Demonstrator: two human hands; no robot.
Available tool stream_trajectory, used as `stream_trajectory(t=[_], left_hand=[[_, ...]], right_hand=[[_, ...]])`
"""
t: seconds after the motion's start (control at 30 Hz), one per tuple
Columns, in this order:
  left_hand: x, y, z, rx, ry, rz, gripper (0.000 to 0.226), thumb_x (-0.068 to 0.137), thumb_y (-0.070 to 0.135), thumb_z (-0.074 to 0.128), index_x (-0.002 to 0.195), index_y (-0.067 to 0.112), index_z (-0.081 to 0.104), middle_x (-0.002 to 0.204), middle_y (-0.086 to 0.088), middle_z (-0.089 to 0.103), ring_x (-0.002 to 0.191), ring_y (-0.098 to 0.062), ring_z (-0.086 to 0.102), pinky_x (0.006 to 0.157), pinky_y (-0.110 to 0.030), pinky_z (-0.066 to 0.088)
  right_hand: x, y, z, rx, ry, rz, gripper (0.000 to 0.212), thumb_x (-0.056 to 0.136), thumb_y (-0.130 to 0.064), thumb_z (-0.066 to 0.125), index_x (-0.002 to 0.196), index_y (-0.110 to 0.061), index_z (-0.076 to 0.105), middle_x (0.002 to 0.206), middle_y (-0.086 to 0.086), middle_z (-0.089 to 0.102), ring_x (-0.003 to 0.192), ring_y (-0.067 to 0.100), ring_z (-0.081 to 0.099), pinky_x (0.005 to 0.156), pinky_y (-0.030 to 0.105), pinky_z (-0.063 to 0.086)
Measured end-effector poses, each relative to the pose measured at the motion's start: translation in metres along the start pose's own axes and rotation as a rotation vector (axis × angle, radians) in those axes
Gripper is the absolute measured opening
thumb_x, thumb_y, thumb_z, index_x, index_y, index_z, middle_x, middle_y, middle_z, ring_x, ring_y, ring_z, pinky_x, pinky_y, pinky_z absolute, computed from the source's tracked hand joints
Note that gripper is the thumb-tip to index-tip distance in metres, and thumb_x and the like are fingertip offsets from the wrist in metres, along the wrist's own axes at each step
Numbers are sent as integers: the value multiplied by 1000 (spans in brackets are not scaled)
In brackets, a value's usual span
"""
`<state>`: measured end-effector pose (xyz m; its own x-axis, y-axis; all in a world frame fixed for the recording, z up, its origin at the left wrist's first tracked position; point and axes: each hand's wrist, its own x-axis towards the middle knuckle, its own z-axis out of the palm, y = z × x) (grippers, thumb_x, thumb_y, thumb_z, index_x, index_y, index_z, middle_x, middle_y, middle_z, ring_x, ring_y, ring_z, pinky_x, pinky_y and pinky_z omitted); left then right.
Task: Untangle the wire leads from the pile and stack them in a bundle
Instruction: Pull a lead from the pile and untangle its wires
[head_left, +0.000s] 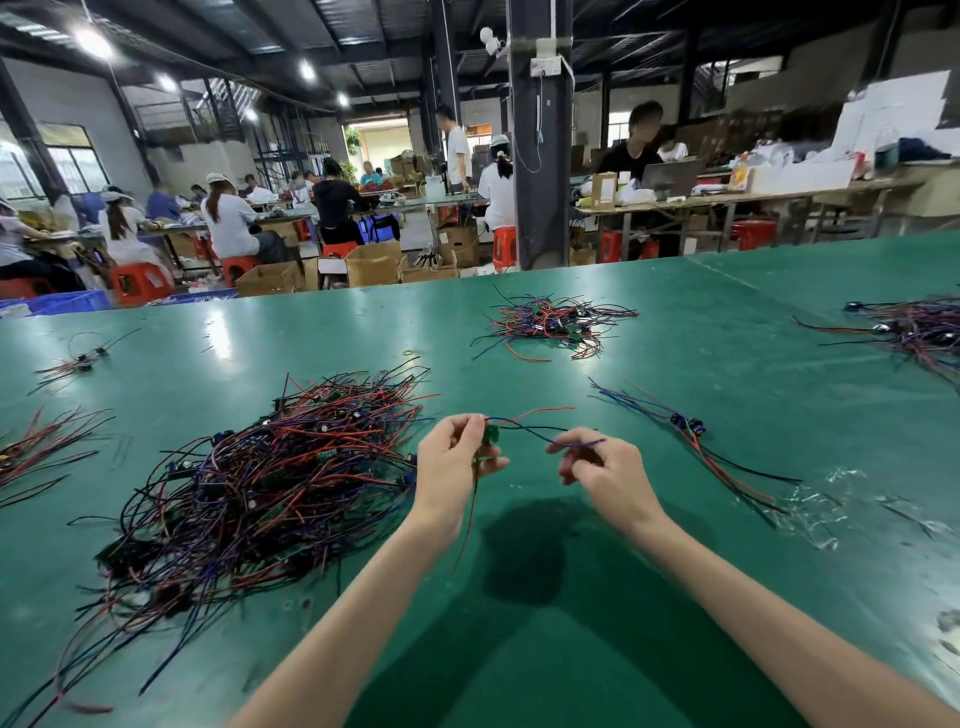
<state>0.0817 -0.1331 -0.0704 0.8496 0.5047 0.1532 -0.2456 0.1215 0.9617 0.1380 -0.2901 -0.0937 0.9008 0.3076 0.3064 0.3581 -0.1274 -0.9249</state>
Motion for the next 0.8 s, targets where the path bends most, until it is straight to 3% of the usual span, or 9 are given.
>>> stream_trajectory(t=[0.2, 0.4, 0.5, 0.6, 0.73, 0.8], left_hand=[[-9, -7, -8, -232, -98, -260, 19, 96, 6, 49, 83, -1, 61, 72, -10, 55, 51, -9, 58, 54, -19, 54], [-14, -7, -8, -287, -155, -331, 16, 96, 3, 47, 86, 0, 59, 79, -13, 56, 55, -12, 59, 55, -19, 54], [-16, -7, -8, -361, -194, -416, 16, 95, -2, 46, 87, -1, 61, 77, -10, 65, 62, -15, 64, 64, -21, 58], [-17, -6, -8, -388, -245, -484, 19, 94, -4, 45, 90, -3, 63, 81, -11, 70, 73, -14, 66, 72, -20, 56], [-15, -4, -10, -478, -171, -549, 20, 96, 0, 43, 94, -3, 63, 72, -8, 67, 56, -9, 63, 58, -15, 54], [-13, -3, -12, -518, -134, -562, 20, 97, 0, 42, 97, -2, 62, 63, -8, 64, 47, -9, 60, 50, -14, 51]], right_hand=[[0, -4, 7, 341, -142, 258, 16, 90, 0, 55, 93, -11, 66, 75, 5, 68, 56, 14, 61, 57, 20, 50], [-4, -12, 8, 470, -71, 206, 15, 89, 2, 57, 95, -7, 67, 72, 4, 69, 53, 11, 59, 54, 19, 50], [-10, -19, 12, 410, -116, 73, 20, 87, 4, 60, 94, -13, 69, 83, 4, 69, 65, 10, 63, 63, 19, 51], [-19, -24, 18, 188, -186, -148, 20, 88, 3, 61, 98, -11, 72, 92, 2, 73, 85, 11, 66, 82, 20, 51], [-28, -19, 24, -334, -190, -704, 22, 87, 6, 59, 102, -2, 72, 110, 5, 69, 100, 23, 64, 92, 30, 49], [-29, -16, 25, -421, -246, -779, 28, 84, 11, 57, 105, 0, 71, 114, 9, 68, 104, 27, 63, 94, 35, 49]])
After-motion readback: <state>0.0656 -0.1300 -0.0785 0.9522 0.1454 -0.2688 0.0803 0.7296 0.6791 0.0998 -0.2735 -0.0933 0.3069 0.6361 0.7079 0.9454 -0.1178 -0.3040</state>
